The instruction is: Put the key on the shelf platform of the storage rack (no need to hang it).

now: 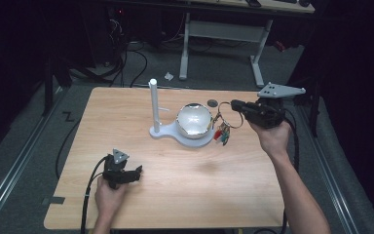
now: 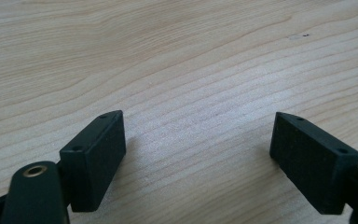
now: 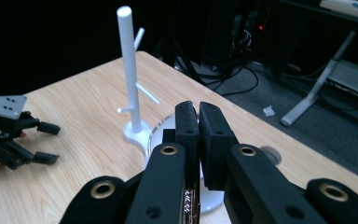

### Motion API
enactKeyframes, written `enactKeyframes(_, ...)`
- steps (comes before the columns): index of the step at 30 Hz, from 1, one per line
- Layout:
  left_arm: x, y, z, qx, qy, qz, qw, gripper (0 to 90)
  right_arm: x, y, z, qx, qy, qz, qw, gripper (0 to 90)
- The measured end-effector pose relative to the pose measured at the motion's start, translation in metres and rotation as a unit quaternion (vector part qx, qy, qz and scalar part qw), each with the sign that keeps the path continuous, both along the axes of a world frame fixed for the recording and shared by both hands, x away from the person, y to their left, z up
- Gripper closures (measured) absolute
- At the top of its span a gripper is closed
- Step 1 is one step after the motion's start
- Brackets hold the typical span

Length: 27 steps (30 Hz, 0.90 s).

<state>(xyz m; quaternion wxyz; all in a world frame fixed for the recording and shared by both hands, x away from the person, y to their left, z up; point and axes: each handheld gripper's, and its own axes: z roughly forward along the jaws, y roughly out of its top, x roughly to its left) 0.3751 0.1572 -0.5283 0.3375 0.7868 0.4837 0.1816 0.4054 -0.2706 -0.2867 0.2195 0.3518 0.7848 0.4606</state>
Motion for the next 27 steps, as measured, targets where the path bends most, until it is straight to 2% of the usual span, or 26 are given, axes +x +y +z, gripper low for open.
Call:
enactKeyframes(8, 0.000, 0.000, 0.000, 0.000, 0.000, 0.002, 1.0000, 18.8, 0.016, 0.015, 0.007, 0.006, -0.001, 0.021, 0.9998, 87.7)
enactKeyframes(15, 0.000, 0.000, 0.000, 0.000, 0.000, 0.003, 1.0000, 18.8, 0.034, 0.030, 0.010, -0.006, 0.003, 0.018, 0.9998, 87.7)
enactKeyframes(17, 0.000, 0.000, 0.000, 0.000, 0.000, 0.002, 1.0000, 18.8, 0.038, 0.034, 0.010, -0.006, -0.001, 0.021, 0.9998, 87.7)
enactKeyframes(21, 0.000, 0.000, 0.000, 0.001, 0.001, 0.002, 1.0000, 18.7, 0.048, 0.041, 0.007, -0.001, 0.006, 0.020, 0.9998, 87.7)
enactKeyframes(25, 0.000, 0.000, 0.000, 0.000, 0.000, 0.003, 1.0000, 18.7, 0.056, 0.050, 0.003, -0.014, 0.007, 0.016, 0.9998, 87.7)
enactKeyframes(27, 0.000, 0.000, 0.000, 0.001, 0.000, 0.001, 1.0000, 18.6, 0.060, 0.052, 0.000, -0.009, 0.011, 0.015, 0.9998, 87.7)
